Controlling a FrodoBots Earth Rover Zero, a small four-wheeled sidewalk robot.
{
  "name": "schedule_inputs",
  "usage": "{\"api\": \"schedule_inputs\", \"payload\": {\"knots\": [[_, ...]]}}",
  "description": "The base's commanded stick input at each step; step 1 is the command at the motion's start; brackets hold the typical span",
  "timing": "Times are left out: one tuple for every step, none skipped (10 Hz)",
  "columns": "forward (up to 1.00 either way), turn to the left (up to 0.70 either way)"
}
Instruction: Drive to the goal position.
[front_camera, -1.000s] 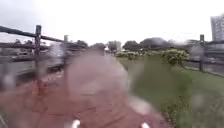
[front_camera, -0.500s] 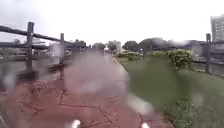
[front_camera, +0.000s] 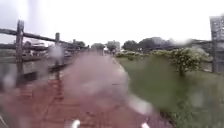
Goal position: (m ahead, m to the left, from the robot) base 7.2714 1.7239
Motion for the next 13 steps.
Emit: {"api": "schedule_inputs", "payload": {"knots": [[0.70,0.00],[0.70,0.00],[0.70,0.02],[0.70,0.17],[0.70,0.27],[0.70,0.27],[0.70,0.27],[0.70,0.13],[0.70,0.00],[0.70,0.00],[0.70,0.00],[0.70,0.00],[0.70,0.00]]}}
